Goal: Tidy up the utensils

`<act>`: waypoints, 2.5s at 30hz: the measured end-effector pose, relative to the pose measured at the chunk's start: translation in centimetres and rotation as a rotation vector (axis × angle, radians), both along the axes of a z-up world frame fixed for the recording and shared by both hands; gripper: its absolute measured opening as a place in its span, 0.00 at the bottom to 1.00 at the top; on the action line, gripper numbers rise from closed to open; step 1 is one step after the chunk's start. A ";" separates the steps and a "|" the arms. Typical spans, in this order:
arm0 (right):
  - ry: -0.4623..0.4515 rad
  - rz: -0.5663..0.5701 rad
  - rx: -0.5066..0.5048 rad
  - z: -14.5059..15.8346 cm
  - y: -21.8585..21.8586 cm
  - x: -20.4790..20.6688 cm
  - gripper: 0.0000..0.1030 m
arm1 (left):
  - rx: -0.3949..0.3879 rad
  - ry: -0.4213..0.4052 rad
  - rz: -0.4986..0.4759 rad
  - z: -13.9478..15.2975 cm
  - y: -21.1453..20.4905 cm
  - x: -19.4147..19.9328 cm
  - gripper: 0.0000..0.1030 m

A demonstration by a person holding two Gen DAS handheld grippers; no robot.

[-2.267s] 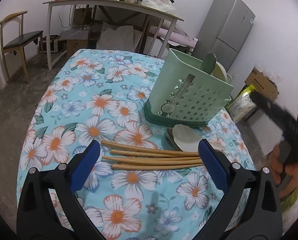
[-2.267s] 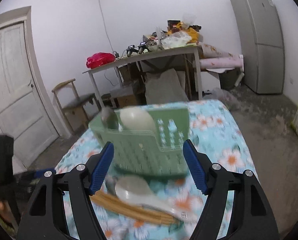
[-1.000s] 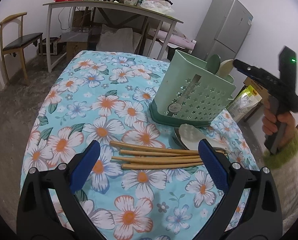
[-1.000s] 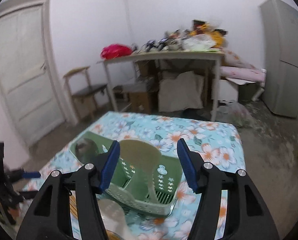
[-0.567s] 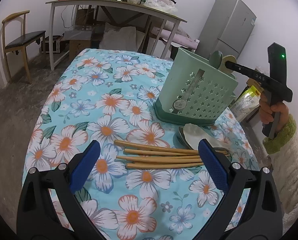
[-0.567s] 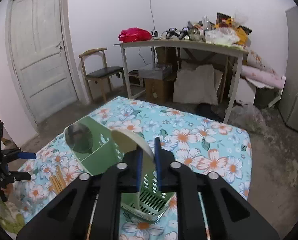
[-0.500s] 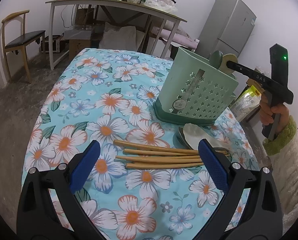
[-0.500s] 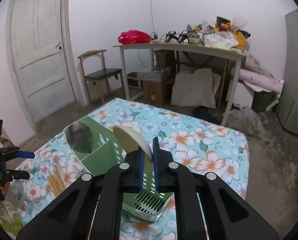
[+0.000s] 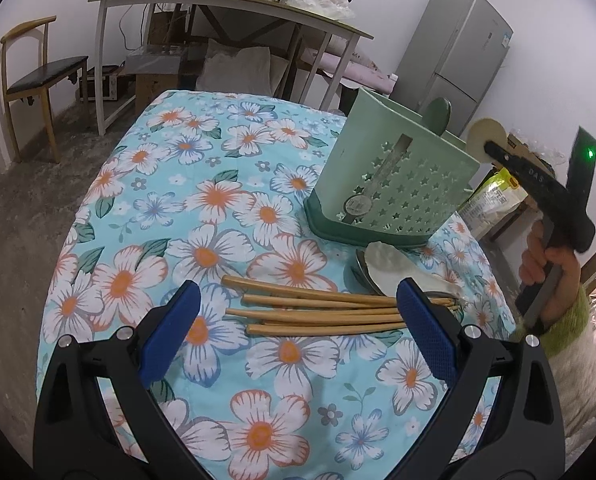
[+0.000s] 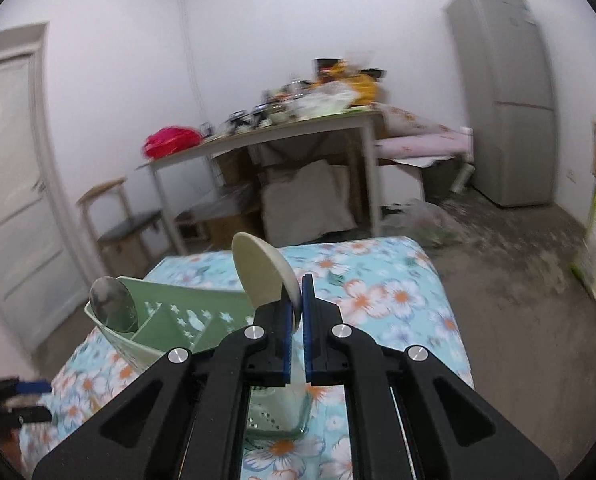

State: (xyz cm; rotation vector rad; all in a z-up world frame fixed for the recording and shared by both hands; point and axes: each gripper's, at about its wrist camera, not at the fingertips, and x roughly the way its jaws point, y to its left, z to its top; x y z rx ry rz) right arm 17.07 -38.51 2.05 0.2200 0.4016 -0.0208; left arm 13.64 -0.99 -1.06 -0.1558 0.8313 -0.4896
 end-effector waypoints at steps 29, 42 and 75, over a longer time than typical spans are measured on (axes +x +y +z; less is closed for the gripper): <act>0.047 -0.110 0.110 -1.3 0.6 -7.2 0.63 | -0.064 0.061 0.033 -0.4 0.9 0.4 0.92; 0.372 0.023 0.087 -10.9 7.0 -10.7 0.64 | -0.052 0.084 -0.117 -0.5 -3.4 1.4 0.92; 0.403 0.033 -0.033 -13.3 10.2 -10.1 0.66 | 0.067 0.247 -0.221 -5.1 -11.7 6.3 0.24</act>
